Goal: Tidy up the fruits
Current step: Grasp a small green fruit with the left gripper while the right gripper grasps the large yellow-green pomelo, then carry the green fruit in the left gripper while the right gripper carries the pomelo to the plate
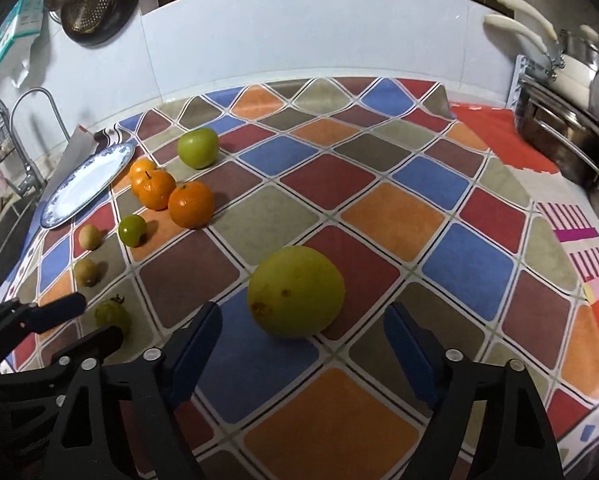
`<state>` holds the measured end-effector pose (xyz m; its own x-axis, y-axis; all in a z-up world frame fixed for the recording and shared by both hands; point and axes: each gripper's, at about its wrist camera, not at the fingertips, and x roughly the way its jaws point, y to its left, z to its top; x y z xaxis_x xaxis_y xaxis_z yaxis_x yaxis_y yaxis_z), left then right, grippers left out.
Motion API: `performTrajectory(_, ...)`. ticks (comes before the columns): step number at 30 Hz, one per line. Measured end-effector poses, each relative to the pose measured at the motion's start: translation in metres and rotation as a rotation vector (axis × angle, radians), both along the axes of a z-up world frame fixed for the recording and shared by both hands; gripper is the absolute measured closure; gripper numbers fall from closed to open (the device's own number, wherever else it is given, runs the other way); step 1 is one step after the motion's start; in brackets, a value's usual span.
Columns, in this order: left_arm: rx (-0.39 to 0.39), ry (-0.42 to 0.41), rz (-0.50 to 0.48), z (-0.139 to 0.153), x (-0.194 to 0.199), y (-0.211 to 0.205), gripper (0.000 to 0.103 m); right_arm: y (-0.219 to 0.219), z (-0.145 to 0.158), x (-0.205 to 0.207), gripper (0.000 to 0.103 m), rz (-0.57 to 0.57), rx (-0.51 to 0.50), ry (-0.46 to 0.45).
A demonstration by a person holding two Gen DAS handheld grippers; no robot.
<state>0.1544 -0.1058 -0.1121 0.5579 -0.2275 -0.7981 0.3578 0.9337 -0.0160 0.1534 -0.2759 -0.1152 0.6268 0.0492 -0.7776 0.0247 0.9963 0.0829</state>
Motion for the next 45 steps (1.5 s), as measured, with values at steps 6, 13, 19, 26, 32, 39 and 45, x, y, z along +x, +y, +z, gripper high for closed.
performTrajectory(6, 0.004, 0.006, 0.006, -0.004, 0.004, -0.003, 0.074, -0.001, -0.005, 0.008, 0.034, 0.027, 0.018, 0.015)
performTrajectory(13, 0.000, -0.011, 0.004, 0.001, 0.005, -0.004, 0.074, -0.001, -0.009, 0.012, 0.051, 0.041, 0.038, 0.035)
performTrajectory(19, -0.010, -0.038, -0.001, 0.009, 0.003, -0.001, 0.074, 0.002, -0.004, 0.008, 0.052, 0.050, 0.029, 0.021)
performTrajectory(26, -0.022, -0.071, 0.002, 0.020, -0.001, 0.010, 0.074, 0.012, 0.007, 0.002, 0.053, 0.062, 0.020, -0.008)
performTrajectory(32, -0.027, -0.075, -0.005, 0.022, -0.003, 0.015, 0.074, 0.018, 0.008, 0.001, 0.054, 0.056, 0.010, -0.014)
performTrajectory(39, -0.020, -0.070, -0.002, 0.020, -0.004, 0.016, 0.074, 0.016, 0.007, 0.011, 0.053, 0.058, 0.019, -0.014)
performTrajectory(45, -0.011, -0.077, 0.016, 0.022, -0.001, 0.017, 0.074, 0.018, 0.000, 0.025, 0.050, 0.077, 0.033, 0.010)
